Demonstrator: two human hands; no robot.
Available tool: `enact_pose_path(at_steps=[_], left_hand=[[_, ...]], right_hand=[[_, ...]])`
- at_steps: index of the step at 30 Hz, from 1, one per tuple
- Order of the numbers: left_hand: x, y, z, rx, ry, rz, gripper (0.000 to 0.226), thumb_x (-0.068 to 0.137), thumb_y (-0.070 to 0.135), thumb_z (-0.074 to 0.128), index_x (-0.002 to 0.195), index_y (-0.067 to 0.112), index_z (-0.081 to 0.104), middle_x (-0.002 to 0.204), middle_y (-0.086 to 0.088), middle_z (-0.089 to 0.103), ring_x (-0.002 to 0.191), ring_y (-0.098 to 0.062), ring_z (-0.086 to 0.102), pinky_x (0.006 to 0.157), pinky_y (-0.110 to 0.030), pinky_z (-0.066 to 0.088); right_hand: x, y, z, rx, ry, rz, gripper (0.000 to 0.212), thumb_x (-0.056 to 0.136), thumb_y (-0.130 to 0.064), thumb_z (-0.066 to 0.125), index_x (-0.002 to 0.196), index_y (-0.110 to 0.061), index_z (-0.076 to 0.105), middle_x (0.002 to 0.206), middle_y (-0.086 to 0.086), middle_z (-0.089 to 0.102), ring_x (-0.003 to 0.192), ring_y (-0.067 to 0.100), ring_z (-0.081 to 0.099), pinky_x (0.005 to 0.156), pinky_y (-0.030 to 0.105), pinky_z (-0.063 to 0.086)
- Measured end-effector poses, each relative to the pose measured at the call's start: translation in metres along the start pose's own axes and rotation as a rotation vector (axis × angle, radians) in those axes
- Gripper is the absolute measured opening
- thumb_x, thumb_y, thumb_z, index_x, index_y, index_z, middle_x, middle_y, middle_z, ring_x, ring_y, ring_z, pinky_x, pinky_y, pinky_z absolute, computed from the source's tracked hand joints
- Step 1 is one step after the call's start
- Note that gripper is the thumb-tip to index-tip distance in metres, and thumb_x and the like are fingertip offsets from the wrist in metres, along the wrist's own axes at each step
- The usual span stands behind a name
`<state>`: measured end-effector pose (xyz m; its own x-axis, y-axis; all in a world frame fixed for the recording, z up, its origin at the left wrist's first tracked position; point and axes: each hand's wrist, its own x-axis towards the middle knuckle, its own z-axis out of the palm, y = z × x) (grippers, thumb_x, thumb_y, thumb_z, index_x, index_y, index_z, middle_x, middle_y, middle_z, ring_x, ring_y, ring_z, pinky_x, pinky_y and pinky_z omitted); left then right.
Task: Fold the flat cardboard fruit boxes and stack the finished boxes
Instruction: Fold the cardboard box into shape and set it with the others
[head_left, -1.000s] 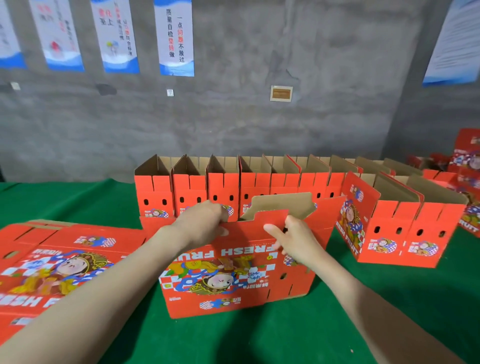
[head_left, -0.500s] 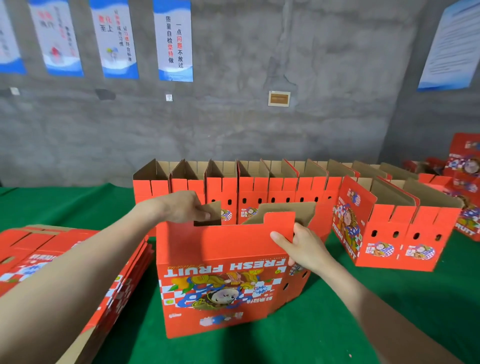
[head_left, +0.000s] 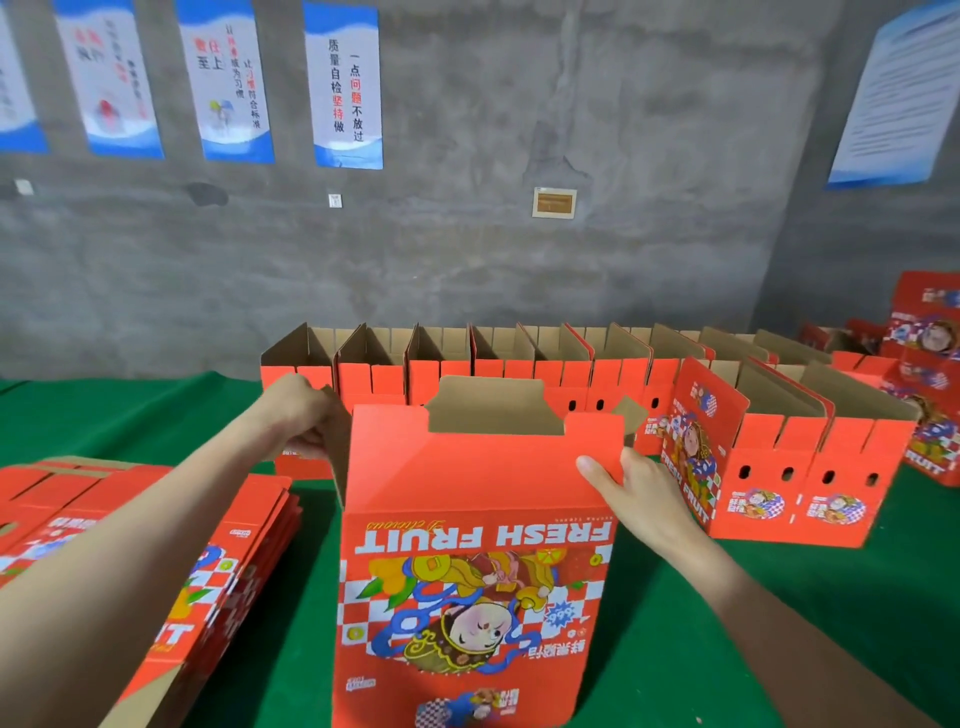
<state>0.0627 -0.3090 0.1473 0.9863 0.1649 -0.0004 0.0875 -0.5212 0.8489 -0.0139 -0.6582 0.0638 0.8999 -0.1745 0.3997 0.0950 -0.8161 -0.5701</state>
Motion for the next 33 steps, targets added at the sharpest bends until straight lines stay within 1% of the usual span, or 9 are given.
enact_pose_path(at_steps=[7, 12, 14, 16, 18, 21, 25, 28, 33], left_hand=[[0.007, -0.028, 0.018, 0.007, 0.329, 0.098, 0.028, 0.087, 0.004, 0.048, 0.060, -0.005, 0.055, 0.060, -0.019, 0.059, 0.042, -0.026, 0.059, 0.031, -0.026, 0.046], [0.000, -0.049, 0.032, 0.132, 0.457, 0.161, 0.033, 0.086, 0.009, 0.054, 0.058, -0.006, 0.050, 0.066, -0.029, 0.056, 0.077, -0.045, 0.060, 0.065, -0.035, 0.038], [-0.005, -0.052, 0.034, 0.032, 0.462, 0.135, 0.021, 0.084, 0.013, 0.059, 0.078, -0.007, 0.058, 0.082, -0.028, 0.062, 0.086, -0.042, 0.060, 0.071, -0.036, 0.043], [-0.019, -0.056, 0.044, -0.207, 0.373, 0.050, 0.046, 0.081, 0.014, 0.069, 0.122, 0.002, 0.052, 0.099, -0.016, 0.063, 0.095, -0.033, 0.061, 0.085, -0.037, 0.048], [-0.035, -0.068, 0.061, -0.446, 0.187, -0.048, 0.063, 0.082, 0.010, 0.071, 0.136, 0.010, 0.039, 0.090, -0.006, 0.063, 0.083, -0.025, 0.062, 0.077, -0.033, 0.052], [-0.044, -0.075, 0.074, -0.576, 0.000, -0.158, 0.018, 0.089, -0.001, 0.056, 0.105, 0.008, 0.055, 0.057, 0.000, 0.057, 0.052, -0.014, 0.050, 0.046, -0.019, 0.040], [-0.039, -0.066, 0.070, -0.532, 0.017, -0.060, 0.052, 0.083, -0.019, 0.042, 0.112, 0.021, 0.061, 0.074, -0.006, 0.065, 0.049, -0.016, 0.063, 0.045, -0.022, 0.050], [-0.041, -0.064, 0.073, -0.398, -0.008, 0.026, 0.072, 0.081, -0.019, 0.042, 0.137, 0.026, 0.048, 0.109, -0.014, 0.066, 0.081, -0.034, 0.070, 0.070, -0.045, 0.059], [-0.045, -0.061, 0.077, 0.102, 0.124, 0.360, 0.087, 0.071, -0.021, 0.042, 0.146, 0.023, 0.035, 0.149, -0.013, 0.037, 0.138, -0.029, 0.033, 0.111, -0.036, 0.032]], right_hand=[[-0.002, -0.008, 0.001, 0.332, -0.068, 0.153, 0.025, 0.084, -0.036, 0.071, 0.071, -0.015, 0.066, 0.076, 0.003, 0.068, 0.071, 0.022, 0.065, 0.068, 0.035, 0.050], [-0.005, -0.014, 0.009, 0.477, -0.129, 0.320, 0.012, 0.081, -0.025, 0.075, 0.078, -0.014, 0.070, 0.084, 0.009, 0.072, 0.079, 0.026, 0.070, 0.077, 0.040, 0.054], [-0.005, -0.017, 0.010, 0.506, -0.132, 0.358, 0.013, 0.081, -0.022, 0.075, 0.077, -0.011, 0.070, 0.081, 0.010, 0.073, 0.078, 0.028, 0.070, 0.075, 0.039, 0.054], [-0.005, -0.019, 0.012, 0.531, -0.125, 0.374, 0.012, 0.081, -0.020, 0.075, 0.076, -0.010, 0.071, 0.080, 0.010, 0.074, 0.077, 0.028, 0.071, 0.074, 0.039, 0.055], [-0.007, -0.022, 0.015, 0.551, -0.106, 0.379, 0.010, 0.080, -0.019, 0.076, 0.074, -0.013, 0.070, 0.077, 0.007, 0.074, 0.076, 0.027, 0.071, 0.074, 0.039, 0.055], [-0.007, -0.023, 0.016, 0.537, -0.096, 0.376, 0.010, 0.078, -0.015, 0.078, 0.072, -0.014, 0.070, 0.077, 0.005, 0.074, 0.077, 0.027, 0.071, 0.077, 0.042, 0.056], [-0.009, -0.021, 0.018, 0.394, -0.069, 0.328, 0.042, 0.073, -0.016, 0.082, 0.110, -0.009, 0.065, 0.119, 0.010, 0.062, 0.109, 0.028, 0.061, 0.096, 0.041, 0.049], [-0.015, -0.020, 0.018, 0.194, -0.038, 0.209, 0.088, 0.071, -0.019, 0.084, 0.145, -0.023, 0.035, 0.145, 0.000, 0.036, 0.133, 0.022, 0.038, 0.106, 0.036, 0.033], [-0.012, -0.016, 0.008, -0.061, -0.228, 0.046, 0.060, 0.081, -0.034, 0.072, 0.137, -0.025, 0.051, 0.146, -0.006, 0.039, 0.133, 0.016, 0.039, 0.111, 0.034, 0.029]])
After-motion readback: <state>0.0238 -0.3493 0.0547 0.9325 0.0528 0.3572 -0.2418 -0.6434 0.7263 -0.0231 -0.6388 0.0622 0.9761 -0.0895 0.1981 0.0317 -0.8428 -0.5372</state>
